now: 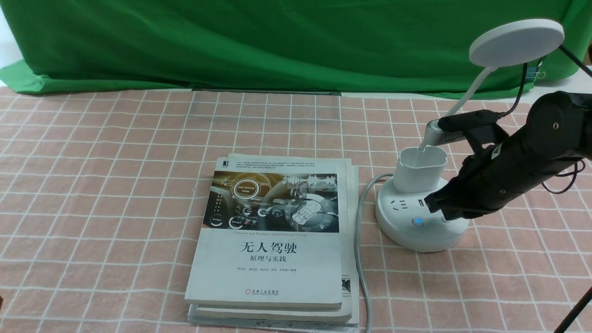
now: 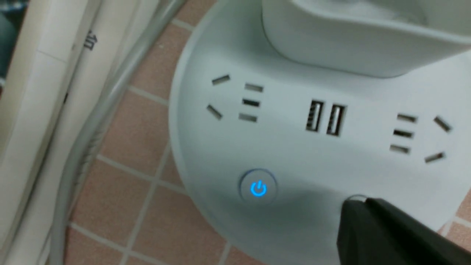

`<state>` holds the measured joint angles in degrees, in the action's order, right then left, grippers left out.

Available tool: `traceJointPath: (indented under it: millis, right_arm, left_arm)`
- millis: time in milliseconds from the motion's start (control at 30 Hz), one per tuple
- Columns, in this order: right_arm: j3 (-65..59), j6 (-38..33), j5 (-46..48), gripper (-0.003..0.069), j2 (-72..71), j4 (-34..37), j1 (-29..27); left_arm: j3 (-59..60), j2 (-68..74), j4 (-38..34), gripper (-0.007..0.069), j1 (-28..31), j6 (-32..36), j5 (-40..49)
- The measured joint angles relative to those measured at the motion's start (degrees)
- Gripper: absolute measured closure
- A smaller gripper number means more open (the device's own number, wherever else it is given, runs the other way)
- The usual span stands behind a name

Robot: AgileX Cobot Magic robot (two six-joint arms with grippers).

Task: Turn on the table lamp on the pink coffee tablecloth with your hand.

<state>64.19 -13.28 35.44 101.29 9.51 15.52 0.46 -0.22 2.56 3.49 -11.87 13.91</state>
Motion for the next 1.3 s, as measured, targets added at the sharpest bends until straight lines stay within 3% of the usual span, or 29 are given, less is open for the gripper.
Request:
traceJointPath:
  millis: [633, 967, 1300]
  right_arm:
    - [0.46, -0.11, -0.69, 0.0626, 1.56, 0.0, -0.1]
    - [-2.25, 0.1, 4.01, 0.0626, -11.86, 0.05, -0.1]
    - [-19.04, 4.1, 3.96, 0.0626, -31.05, 0.05, -0.1]
  left_arm:
    - [0.0, 0.0, 0.0, 0.0606, 0.0, 0.04, 0.0]
    - [0.0, 0.0, 0.0, 0.0606, 0.0, 0.04, 0.0]
    - [0.0, 0.0, 0.0, 0.0606, 0.0, 0.04, 0.0]
